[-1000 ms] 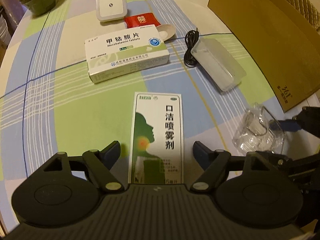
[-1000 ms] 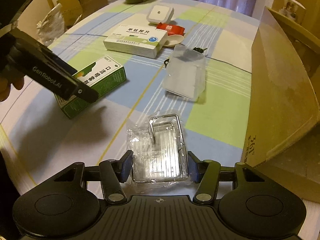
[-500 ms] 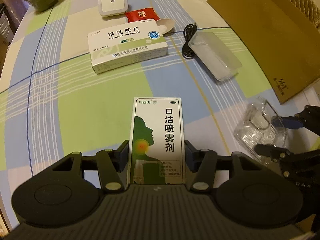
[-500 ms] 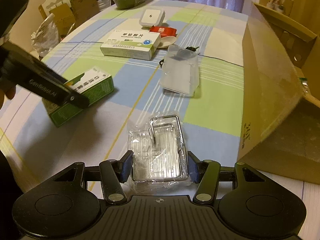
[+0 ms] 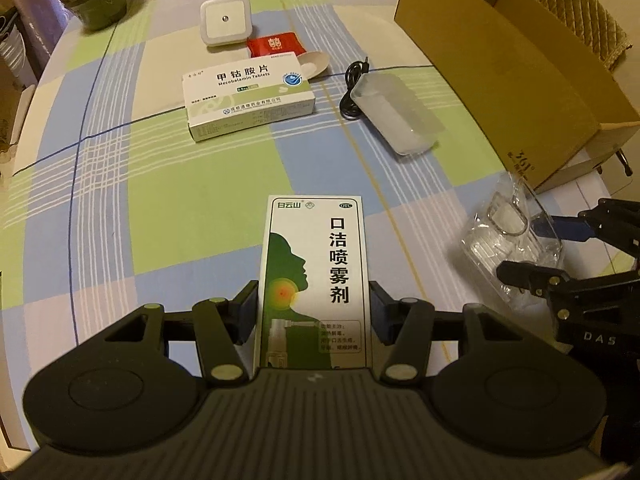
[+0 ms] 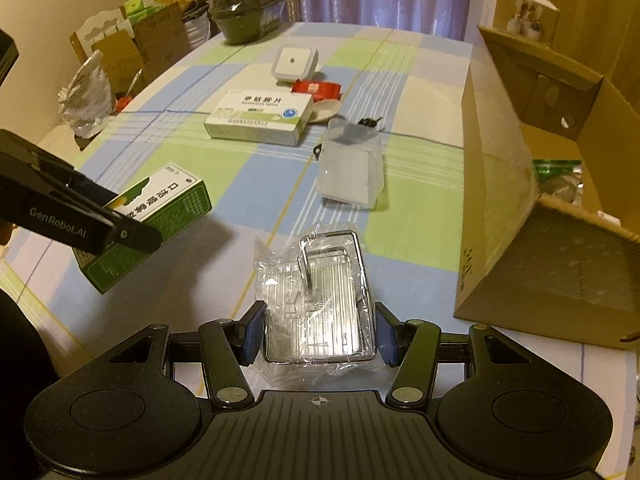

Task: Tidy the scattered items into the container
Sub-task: 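Carry the spray box left while the right carries the soap rack to the box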

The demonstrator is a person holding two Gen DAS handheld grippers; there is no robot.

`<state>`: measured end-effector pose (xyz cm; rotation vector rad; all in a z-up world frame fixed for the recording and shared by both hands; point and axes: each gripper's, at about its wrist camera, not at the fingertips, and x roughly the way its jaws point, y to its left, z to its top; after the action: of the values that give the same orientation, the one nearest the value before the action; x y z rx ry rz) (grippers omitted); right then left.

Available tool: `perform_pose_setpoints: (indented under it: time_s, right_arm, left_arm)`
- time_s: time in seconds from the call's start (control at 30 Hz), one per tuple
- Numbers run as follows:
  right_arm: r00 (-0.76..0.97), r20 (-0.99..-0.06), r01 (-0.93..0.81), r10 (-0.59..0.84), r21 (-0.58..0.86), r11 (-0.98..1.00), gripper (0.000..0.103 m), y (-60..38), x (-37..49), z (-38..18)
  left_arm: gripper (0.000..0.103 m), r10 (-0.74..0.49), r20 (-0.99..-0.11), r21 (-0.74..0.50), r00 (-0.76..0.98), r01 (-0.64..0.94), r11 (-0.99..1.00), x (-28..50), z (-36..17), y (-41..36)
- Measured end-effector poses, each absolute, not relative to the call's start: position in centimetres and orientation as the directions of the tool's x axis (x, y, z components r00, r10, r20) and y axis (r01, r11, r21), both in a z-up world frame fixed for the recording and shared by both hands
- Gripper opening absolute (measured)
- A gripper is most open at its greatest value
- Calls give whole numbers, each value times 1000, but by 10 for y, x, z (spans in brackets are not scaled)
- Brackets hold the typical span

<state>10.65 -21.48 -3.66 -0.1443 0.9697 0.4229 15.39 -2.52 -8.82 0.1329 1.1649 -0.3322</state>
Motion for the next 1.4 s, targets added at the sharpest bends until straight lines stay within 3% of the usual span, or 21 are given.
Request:
perform_pose_setpoints:
  time_s: [0.7,1.4]
  right_arm:
    - [593,-757,-381,274,36,924,58,-223,71,19]
    - [644,-720,-339,258,34,940,58,-250,61,43]
  left_arm:
    - [51,-211,-873,-70,439,315,947,106,-32,-35]
    - [51,-251,-845,-89,472,339,937,92,-8,-55]
